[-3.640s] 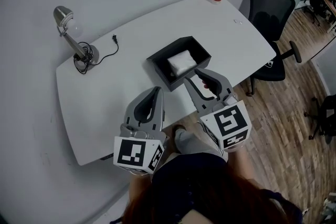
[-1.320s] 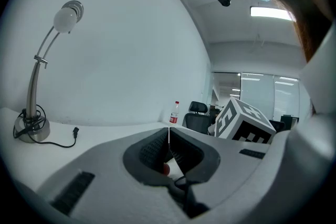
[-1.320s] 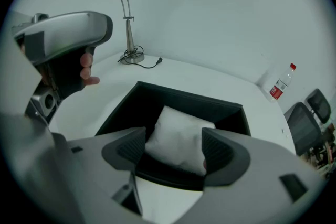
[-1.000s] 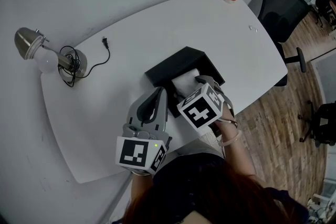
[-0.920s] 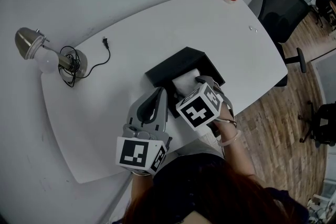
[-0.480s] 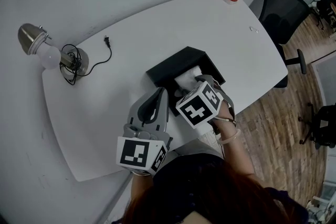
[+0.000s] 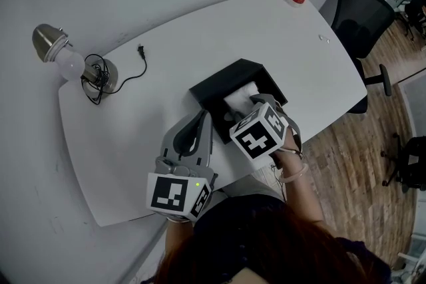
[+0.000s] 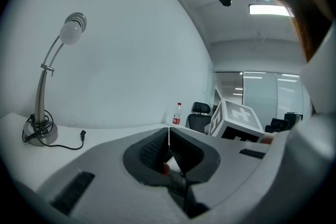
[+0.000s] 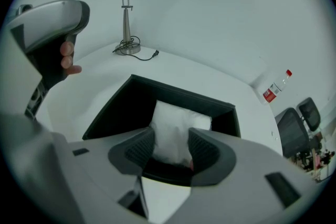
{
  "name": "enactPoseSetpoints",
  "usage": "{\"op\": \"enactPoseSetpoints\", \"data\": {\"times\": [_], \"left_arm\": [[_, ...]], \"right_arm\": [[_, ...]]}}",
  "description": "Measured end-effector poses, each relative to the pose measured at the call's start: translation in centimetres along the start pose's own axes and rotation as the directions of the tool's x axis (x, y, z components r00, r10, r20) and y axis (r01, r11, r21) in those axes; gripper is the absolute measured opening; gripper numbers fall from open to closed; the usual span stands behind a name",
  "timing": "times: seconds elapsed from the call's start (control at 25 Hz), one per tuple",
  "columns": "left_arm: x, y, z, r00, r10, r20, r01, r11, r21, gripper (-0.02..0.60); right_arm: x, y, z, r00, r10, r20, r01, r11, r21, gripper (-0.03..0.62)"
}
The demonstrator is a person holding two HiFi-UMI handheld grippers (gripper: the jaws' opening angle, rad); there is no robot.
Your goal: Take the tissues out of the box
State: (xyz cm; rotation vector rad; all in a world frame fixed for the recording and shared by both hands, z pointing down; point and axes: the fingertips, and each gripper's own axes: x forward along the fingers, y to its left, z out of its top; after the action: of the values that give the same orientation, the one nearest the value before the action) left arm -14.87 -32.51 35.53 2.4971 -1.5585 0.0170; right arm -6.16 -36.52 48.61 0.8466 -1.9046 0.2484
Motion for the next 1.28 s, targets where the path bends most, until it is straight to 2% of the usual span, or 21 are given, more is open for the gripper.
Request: {"op": "enactPoseSetpoints", "data": {"times": [0.24,0.6,0.88,1.28], "left_arm": [[-0.6,-0.3,0.4,1.0,0.003,0.01,-0.003,1.0,0.011,0.026],[-2.2,-1.4,0.9,1.0,0.007,0.028,-0.008,0.999,0.035,0.026],[-3.7,-2.3,1.3,0.999,0.01,0.042,-0.012,0.998,0.056,0.026],[-6.3,-3.8,1.8,0.998,0.017,0.064,-0.022,0.997,0.078,0.026]], "right_arm": [[-1.2,0.0,0.4,0.997,-0.007,0.075,0.006,1.0,0.011,0.218],[-3.4,0.0,1.0,0.979,-0.043,0.2,0.04,0.999,0.02,0.218],[-5.7,-0.1,1.8,0.947,-0.083,0.311,0.075,0.996,0.038,0.218],[-9.2,0.6,2.1,0.882,-0.156,0.445,0.152,0.987,0.045,0.218]]}}
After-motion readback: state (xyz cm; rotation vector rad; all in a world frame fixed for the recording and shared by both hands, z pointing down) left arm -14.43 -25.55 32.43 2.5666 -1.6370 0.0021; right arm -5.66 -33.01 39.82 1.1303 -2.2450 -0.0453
